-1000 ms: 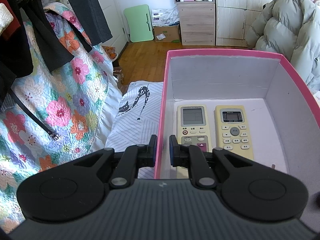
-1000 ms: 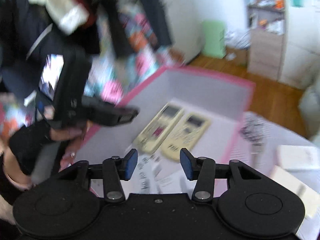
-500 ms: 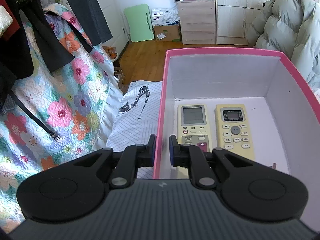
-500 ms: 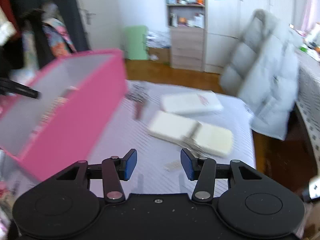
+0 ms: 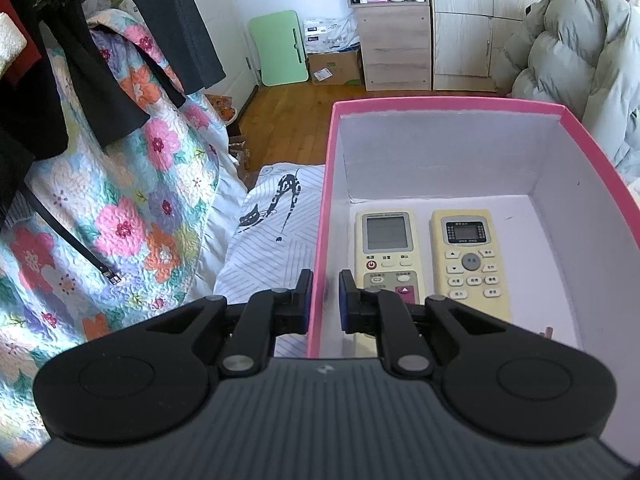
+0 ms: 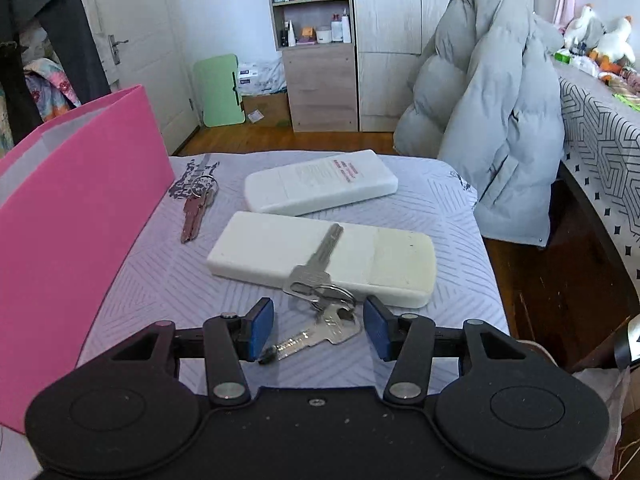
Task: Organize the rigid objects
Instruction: 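Return the right tool to the table and grasp the silver keys, then carry the keys into the pink box and open the right tool, then return the right tool to the table and grasp the flat white remote, then carry the flat white remote into the pink box and open the right tool, then move the right tool back toward the remaining items on the table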
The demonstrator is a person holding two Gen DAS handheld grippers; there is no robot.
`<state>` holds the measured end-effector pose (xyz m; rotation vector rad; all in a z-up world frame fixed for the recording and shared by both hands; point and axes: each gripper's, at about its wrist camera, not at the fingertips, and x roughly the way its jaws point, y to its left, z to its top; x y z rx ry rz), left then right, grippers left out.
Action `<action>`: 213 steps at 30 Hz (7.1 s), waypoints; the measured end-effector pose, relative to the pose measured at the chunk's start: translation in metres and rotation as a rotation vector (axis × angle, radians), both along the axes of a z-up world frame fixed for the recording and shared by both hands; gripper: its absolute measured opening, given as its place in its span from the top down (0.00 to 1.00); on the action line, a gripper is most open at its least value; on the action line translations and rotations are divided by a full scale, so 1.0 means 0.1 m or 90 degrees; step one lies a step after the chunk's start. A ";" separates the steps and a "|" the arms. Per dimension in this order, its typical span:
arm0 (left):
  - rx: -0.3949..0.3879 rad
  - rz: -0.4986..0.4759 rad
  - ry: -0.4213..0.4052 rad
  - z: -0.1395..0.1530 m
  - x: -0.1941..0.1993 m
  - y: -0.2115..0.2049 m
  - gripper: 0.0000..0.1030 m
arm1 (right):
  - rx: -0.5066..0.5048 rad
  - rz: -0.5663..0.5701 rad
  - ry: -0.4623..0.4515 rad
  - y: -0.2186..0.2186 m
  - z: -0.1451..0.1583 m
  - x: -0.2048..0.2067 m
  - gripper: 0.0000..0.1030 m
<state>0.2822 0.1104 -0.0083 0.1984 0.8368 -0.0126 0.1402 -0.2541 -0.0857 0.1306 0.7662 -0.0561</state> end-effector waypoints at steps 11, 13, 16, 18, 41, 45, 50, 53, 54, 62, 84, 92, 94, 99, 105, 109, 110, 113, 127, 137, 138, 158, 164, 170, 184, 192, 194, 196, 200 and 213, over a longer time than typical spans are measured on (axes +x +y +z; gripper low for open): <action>0.002 -0.003 0.000 0.00 0.00 -0.01 0.89 | -0.013 0.017 -0.065 0.12 0.15 -0.22 0.97; 0.000 -0.002 0.000 0.00 0.00 -0.01 0.89 | 0.006 0.027 -0.076 0.12 0.21 -0.26 0.97; 0.003 -0.003 0.000 0.00 -0.01 -0.02 0.89 | 0.026 0.040 -0.080 0.13 0.27 -0.29 0.97; 0.002 -0.004 0.000 0.00 -0.01 -0.02 0.89 | 0.043 0.044 -0.087 0.13 0.32 -0.30 0.97; 0.005 0.005 -0.004 -0.01 0.00 -0.03 0.90 | 0.030 0.296 -0.239 0.98 1.72 -0.02 0.97; -0.001 0.005 -0.007 0.01 -0.01 -0.01 0.91 | 0.066 0.361 -0.213 1.32 1.70 0.18 0.97; -0.002 0.005 -0.010 0.01 -0.02 0.00 0.91 | 0.128 0.403 -0.122 1.67 1.49 0.67 0.97; -0.001 0.007 -0.004 0.01 0.00 0.00 0.91 | 0.190 0.410 -0.038 1.84 1.29 1.04 0.97; -0.002 0.008 -0.003 0.01 0.00 0.00 0.91 | 0.207 0.410 -0.013 1.89 1.22 1.14 0.97; -0.009 0.005 -0.003 0.01 0.00 0.03 0.91 | 0.228 0.367 0.100 2.23 0.75 1.66 0.94; -0.005 0.005 0.004 0.01 0.01 0.02 0.89 | 0.057 0.259 -0.001 0.46 1.43 0.32 0.62; 0.004 0.005 0.009 -0.01 0.02 0.01 0.89 | 0.012 0.327 0.085 0.00 0.83 0.53 0.39; -0.010 -0.011 0.013 0.00 0.02 0.02 0.88 | -0.006 0.405 0.139 -0.02 0.64 0.64 0.37; 0.009 -0.004 0.019 -0.02 0.03 -0.02 0.88 | -0.115 0.483 0.125 0.08 0.50 0.73 0.36; 0.003 0.005 0.023 -0.02 0.06 0.00 0.88 | -0.160 0.526 0.162 0.08 0.32 0.98 0.35; 0.015 0.007 0.020 -0.03 0.05 -0.02 0.90 | -0.138 0.545 0.187 0.03 0.16 1.16 0.21; 0.013 0.005 0.018 -0.03 0.04 -0.02 0.90 | -0.116 0.534 0.191 -0.01 0.14 1.21 0.15; 0.029 0.005 0.019 -0.03 0.04 -0.05 0.89 | -0.048 0.429 0.195 -0.06 0.14 1.27 0.20; 0.030 0.006 0.020 -0.03 0.07 -0.07 0.89 | -0.078 0.306 0.017 0.22 0.83 0.42 0.44; 0.028 0.007 0.019 -0.02 0.06 -0.05 0.89 | -0.067 0.298 -0.141 0.48 1.41 0.20 0.44; 0.027 0.007 0.019 -0.02 0.06 -0.04 0.89 | -0.066 0.300 -0.158 0.53 1.48 0.21 0.44; 0.027 0.004 0.003 0.02 0.01 -0.03 0.89 | 0.113 0.437 -0.145 1.77 1.09 1.41 0.44; 0.029 0.004 0.002 0.01 0.01 -0.03 0.89 | 0.032 0.477 -0.097 1.74 1.05 1.17 0.44; 0.026 0.005 -0.002 0.00 0.02 -0.02 0.89 | -0.048 0.491 -0.040 1.67 1.01 0.78 0.44; 0.029 0.004 -0.003 0.00 0.01 -0.04 0.89 | -0.151 0.419 -0.044 1.84 0.88 0.81 0.38; 0.026 0.004 -0.002 -0.01 0.01 -0.04 0.89 | -0.044 0.338 -0.125 1.26 1.27 0.35 0.29; 0.032 0.003 -0.002 -0.01 0.01 -0.06 0.89 | -0.004 0.316 -0.139 1.04 1.33 0.21 0.28; 0.032 0.003 -0.002 -0.01 0.02 -0.07 0.89 | 0.008 0.290 -0.133 0.87 1.33 0.12 0.28; 0.032 0.003 -0.002 -0.01 0.02 -0.07 0.89 | 0.025 0.226 -0.097 0.55 1.17 0.08 0.28; 0.023 0.004 -0.002 -0.01 0.01 -0.04 0.89 | -0.015 0.251 -0.047 0.40 0.55 0.46 0.29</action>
